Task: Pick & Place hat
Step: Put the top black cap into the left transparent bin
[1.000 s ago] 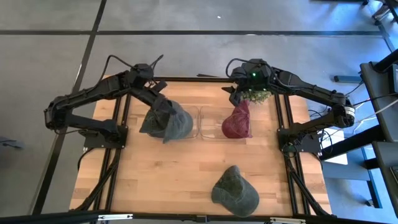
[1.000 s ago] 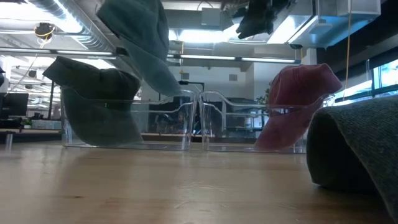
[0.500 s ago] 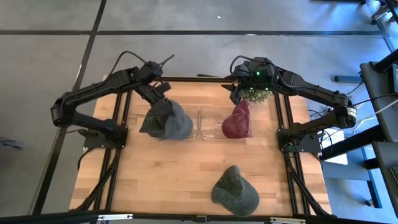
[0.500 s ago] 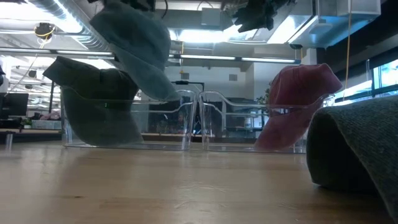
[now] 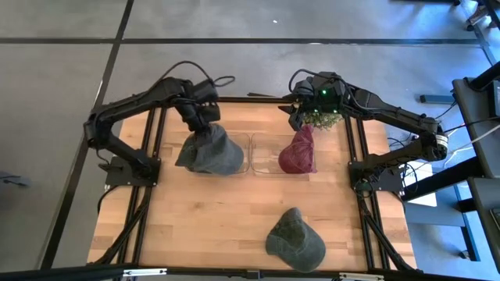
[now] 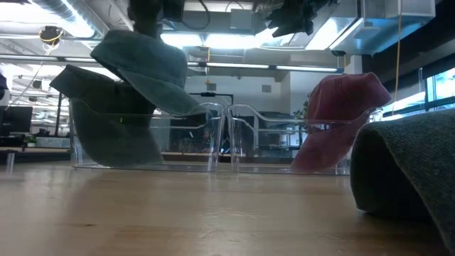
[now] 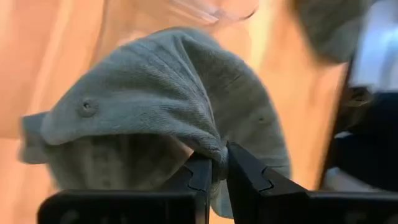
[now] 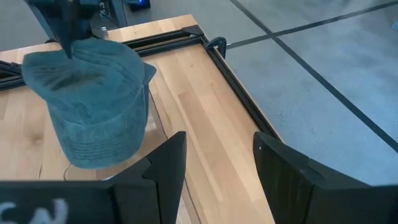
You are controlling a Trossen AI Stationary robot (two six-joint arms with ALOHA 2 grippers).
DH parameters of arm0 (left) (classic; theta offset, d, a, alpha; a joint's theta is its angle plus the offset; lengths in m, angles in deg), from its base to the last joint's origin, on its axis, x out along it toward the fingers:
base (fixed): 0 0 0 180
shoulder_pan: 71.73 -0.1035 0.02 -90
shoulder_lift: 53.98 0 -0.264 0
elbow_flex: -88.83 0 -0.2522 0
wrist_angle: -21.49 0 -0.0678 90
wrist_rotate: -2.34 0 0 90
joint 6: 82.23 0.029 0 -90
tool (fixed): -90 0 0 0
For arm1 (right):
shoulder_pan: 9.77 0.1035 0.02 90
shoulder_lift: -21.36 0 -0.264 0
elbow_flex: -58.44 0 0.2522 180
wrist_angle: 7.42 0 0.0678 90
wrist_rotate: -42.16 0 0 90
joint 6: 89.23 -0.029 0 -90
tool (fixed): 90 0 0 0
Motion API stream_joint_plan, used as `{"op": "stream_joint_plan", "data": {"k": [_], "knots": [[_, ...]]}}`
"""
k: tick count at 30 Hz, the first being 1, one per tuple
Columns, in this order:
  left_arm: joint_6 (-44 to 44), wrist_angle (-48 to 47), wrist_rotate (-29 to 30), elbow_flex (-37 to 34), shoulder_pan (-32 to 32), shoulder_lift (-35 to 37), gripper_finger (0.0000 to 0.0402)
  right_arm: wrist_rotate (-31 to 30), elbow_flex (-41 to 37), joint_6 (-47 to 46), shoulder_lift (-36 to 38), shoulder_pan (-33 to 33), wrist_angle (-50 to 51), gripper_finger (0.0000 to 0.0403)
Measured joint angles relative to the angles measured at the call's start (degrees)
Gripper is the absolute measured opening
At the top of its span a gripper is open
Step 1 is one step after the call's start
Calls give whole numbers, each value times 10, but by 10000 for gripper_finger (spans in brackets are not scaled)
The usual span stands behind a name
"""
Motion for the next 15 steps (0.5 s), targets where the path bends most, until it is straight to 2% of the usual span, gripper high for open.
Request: {"op": "stream_joint_plan", "data": {"k": [3, 15], "knots": [[29, -13, 42, 25, 13, -18, 23, 0, 0, 0, 0, 0, 0, 186], [24, -19, 36, 119, 13, -27, 23, -4, 0, -12, 0, 0, 0, 186]]}}
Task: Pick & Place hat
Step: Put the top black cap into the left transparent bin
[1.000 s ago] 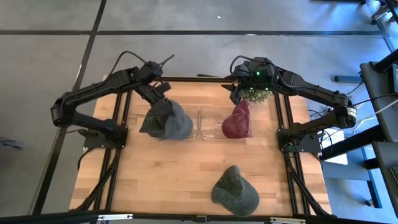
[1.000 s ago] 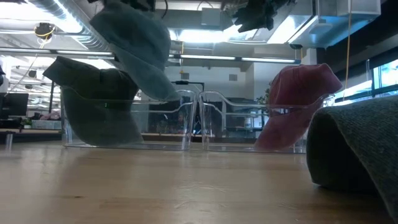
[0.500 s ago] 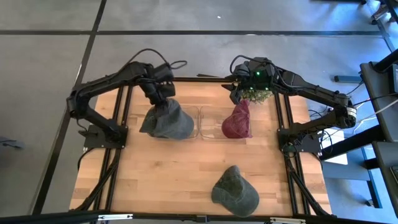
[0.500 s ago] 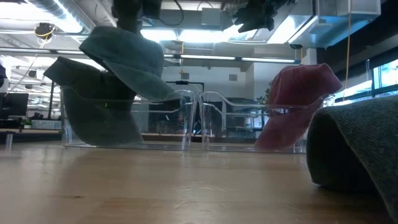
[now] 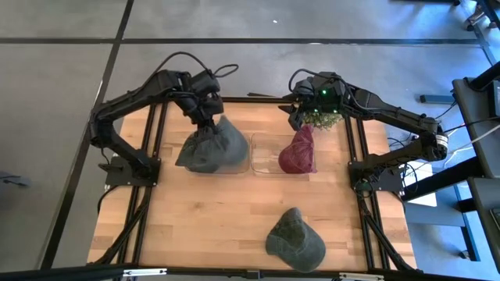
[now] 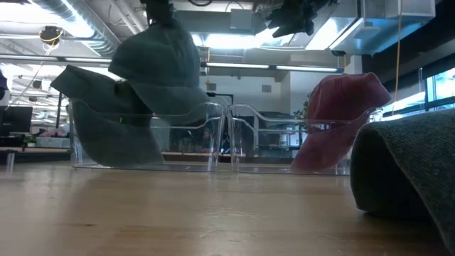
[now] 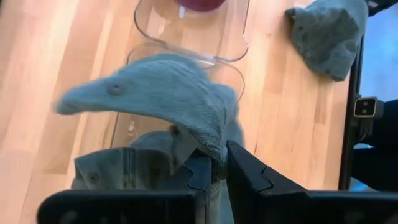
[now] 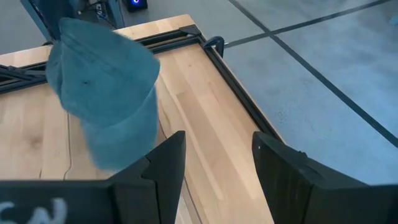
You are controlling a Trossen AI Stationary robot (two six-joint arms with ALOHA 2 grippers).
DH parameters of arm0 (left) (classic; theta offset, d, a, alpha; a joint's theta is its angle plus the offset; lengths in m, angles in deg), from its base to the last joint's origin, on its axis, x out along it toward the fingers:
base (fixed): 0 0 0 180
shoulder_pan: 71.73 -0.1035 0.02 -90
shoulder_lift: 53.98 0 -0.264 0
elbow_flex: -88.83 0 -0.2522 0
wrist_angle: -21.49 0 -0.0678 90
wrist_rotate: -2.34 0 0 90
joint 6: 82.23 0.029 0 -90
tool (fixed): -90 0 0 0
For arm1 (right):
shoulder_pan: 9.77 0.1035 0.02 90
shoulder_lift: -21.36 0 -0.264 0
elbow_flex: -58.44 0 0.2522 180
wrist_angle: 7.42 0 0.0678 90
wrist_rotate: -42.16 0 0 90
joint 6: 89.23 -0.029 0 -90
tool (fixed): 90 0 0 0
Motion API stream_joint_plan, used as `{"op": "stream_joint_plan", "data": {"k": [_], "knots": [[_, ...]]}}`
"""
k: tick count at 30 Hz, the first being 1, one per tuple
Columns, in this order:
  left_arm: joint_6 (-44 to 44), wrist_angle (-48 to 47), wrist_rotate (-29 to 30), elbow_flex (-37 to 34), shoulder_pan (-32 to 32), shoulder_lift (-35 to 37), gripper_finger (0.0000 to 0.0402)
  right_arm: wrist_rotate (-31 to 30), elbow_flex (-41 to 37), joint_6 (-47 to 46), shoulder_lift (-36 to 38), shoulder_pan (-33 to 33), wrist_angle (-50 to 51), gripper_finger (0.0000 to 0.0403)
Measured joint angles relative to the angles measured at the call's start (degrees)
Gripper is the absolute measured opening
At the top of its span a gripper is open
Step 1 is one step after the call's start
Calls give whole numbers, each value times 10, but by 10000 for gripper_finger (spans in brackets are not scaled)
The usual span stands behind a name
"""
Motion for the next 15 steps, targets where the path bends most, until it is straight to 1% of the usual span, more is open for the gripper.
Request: {"op": "stream_joint_plan", "data": {"k": [6, 15], "knots": [[-23, -25, -9, 7, 1, 0, 23, -8, 0, -2, 0, 0, 0, 186], [-34, -50, -15, 7, 34, 0, 23, -8, 0, -2, 0, 0, 0, 186]]}}
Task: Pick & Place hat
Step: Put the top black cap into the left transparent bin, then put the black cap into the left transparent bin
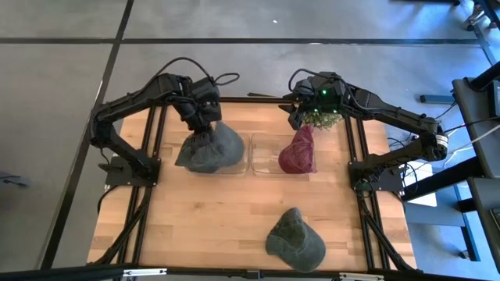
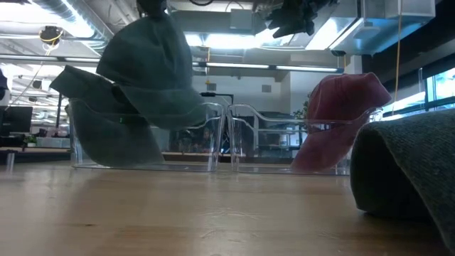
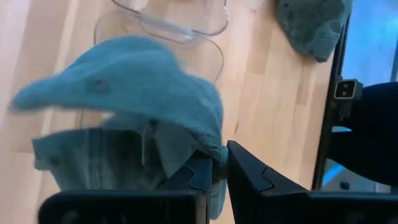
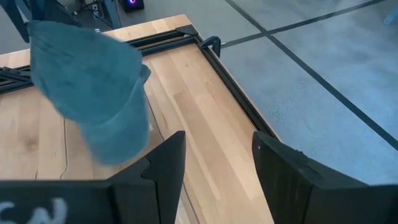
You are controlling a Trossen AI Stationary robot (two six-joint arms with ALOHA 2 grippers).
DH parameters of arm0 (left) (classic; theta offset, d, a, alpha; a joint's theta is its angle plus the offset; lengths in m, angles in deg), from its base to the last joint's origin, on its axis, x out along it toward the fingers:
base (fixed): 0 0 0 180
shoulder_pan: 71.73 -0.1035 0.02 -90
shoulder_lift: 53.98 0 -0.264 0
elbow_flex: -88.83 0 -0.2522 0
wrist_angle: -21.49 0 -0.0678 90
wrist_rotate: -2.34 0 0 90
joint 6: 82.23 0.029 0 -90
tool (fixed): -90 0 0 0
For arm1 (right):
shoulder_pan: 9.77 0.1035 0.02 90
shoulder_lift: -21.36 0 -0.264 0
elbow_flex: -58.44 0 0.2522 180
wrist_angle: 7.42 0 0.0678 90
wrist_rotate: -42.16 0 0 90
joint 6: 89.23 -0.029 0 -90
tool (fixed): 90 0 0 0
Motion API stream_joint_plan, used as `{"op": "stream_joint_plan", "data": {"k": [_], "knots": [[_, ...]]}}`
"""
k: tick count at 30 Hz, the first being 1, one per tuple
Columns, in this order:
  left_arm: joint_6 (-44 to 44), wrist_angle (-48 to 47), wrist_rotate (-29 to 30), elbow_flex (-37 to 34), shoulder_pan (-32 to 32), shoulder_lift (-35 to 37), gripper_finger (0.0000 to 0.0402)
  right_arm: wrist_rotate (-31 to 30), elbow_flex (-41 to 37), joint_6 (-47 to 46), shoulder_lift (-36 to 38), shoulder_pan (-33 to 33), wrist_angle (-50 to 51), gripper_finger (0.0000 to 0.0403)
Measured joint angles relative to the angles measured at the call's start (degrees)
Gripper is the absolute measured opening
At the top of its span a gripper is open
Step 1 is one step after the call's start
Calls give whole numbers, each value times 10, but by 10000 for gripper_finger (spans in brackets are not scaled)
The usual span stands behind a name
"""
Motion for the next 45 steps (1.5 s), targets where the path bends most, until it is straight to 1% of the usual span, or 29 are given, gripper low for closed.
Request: {"op": "stream_joint_plan", "data": {"k": [2, 4, 6, 12, 14, 17, 18, 24, 27, 33, 37, 41, 45], "knots": [[-2, -20, 2, 0, 4, 0, 23, 0, 0, 0, 0, 0, 0, 186], [-2, -46, 18, 0, 6, -1, 23, 0, 0, 0, 0, 0, 0, 186], [-7, -51, 37, 0, 9, -5, 23, 0, 0, 0, 0, 0, 0, 186], [2, -50, 33, -1, 9, -23, 23, 0, 0, 0, 0, 0, 0, 186], [-1, -49, 22, -3, 10, -39, 23, 1, 0, 0, 0, 0, 0, 186], [7, -50, -23, -3, 11, -58, 23, 1, 0, -1, 0, 0, 0, 186], [11, -49, -26, -3, 13, -65, 23, 1, 0, -1, 0, 0, 0, 186], [36, -50, 18, -2, 18, -80, 23, 3, 0, -2, 0, 0, 0, 186], [34, -50, 27, -2, 17, -80, 25, 3, 0, -2, 0, 0, 0, 186], [30, -49, 26, -2, 17, -80, 73, 3, 0, -1, 0, 0, 3, 186], [27, -50, 27, -2, 17, -80, 89, 3, 0, 0, 0, 0, 3, 186], [28, -50, 60, -2, 17, -80, 103, 3, 0, 0, 0, 0, 3, 186], [27, -49, 100, -2, 11, -74, 129, 3, 0, -1, 0, 0, 9, 186]]}}
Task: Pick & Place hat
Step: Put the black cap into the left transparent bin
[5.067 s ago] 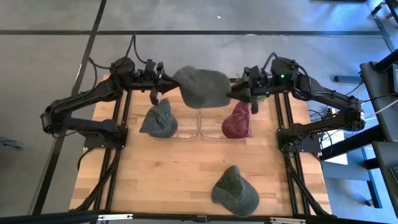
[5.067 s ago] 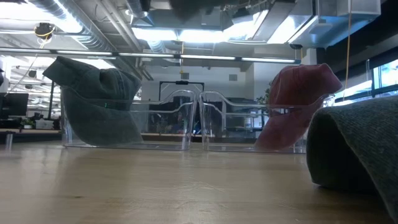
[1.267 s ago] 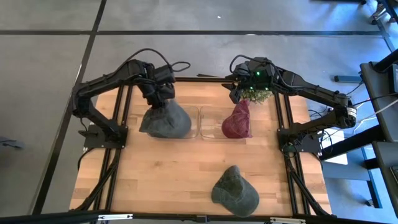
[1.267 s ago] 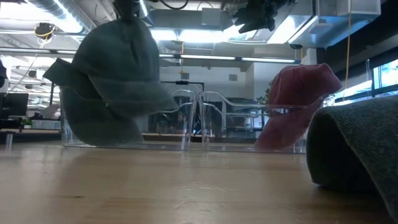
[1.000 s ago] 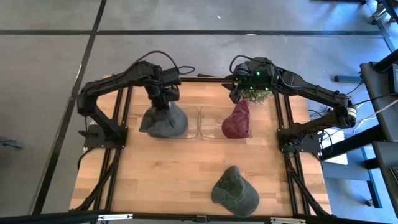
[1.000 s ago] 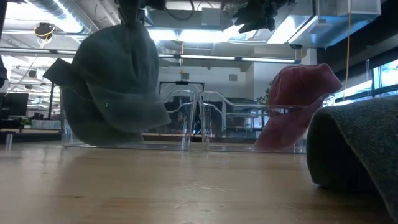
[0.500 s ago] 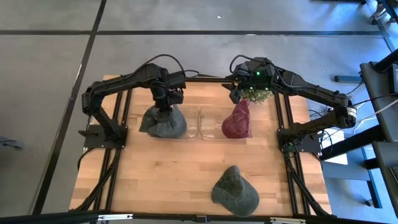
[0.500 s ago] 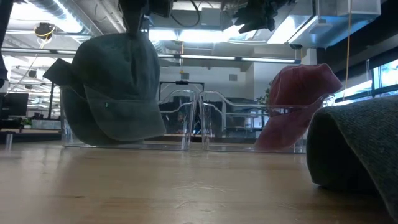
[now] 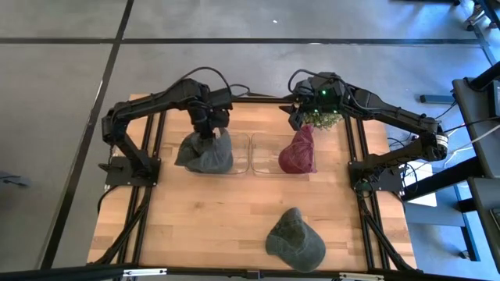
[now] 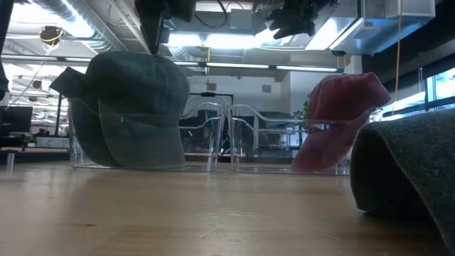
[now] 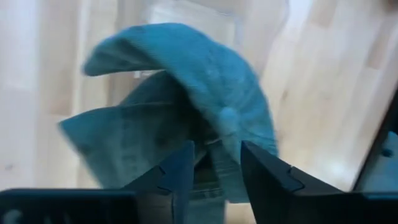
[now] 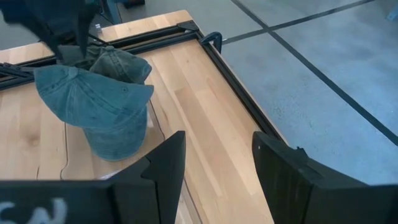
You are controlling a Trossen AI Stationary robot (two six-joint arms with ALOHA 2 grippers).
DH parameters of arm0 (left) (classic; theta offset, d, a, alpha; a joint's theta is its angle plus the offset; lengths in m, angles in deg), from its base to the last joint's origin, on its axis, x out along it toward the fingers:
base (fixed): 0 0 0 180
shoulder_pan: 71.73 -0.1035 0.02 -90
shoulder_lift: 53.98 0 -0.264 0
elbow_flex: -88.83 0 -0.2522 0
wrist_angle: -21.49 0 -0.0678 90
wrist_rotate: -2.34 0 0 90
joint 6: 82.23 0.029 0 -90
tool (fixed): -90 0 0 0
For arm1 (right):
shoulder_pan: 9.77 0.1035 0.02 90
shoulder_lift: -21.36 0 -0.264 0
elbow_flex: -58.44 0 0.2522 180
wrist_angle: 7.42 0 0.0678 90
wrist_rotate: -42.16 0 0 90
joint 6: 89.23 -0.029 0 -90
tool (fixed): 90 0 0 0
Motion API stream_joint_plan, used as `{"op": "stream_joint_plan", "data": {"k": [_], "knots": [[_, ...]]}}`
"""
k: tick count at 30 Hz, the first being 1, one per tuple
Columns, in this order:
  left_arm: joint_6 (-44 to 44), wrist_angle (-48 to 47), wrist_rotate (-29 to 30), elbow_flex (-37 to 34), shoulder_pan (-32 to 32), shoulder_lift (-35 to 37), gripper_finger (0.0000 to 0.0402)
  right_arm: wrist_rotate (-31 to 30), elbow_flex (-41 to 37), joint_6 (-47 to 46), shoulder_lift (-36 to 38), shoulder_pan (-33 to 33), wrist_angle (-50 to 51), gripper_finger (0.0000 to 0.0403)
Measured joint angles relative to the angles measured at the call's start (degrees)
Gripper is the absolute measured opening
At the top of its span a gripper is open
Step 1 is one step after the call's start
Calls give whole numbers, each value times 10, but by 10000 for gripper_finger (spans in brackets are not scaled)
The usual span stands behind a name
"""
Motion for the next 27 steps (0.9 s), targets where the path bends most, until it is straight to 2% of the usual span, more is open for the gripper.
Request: {"op": "stream_joint_plan", "data": {"k": [5, 8, 12, 14, 21, 24, 27], "knots": [[-6, 0, 33, 0, -15, 41, 154, 0, 0, 15, 1, 0, 6, 186], [-21, 20, 19, -2, -26, 76, 160, 9, 0, 12, 3, 1, 2, 186], [-30, 171, -39, -39, -27, 140, 161, 61, 1, 4, 3, 27, 19, 186], [-38, 246, -65, -69, -27, 173, 159, 61, 1, -16, 1, 53, 37, 186], [-57, 500, -60, -212, -7, 269, 158, -25, 1, -139, 0, 167, 122, 186], [-65, 590, -62, -267, 6, 294, 157, -37, 1, -230, 0, 225, 149, 186], [-79, 638, -60, -308, 11, 311, 159, -40, 1, -351, 0, 284, 184, 186]]}}
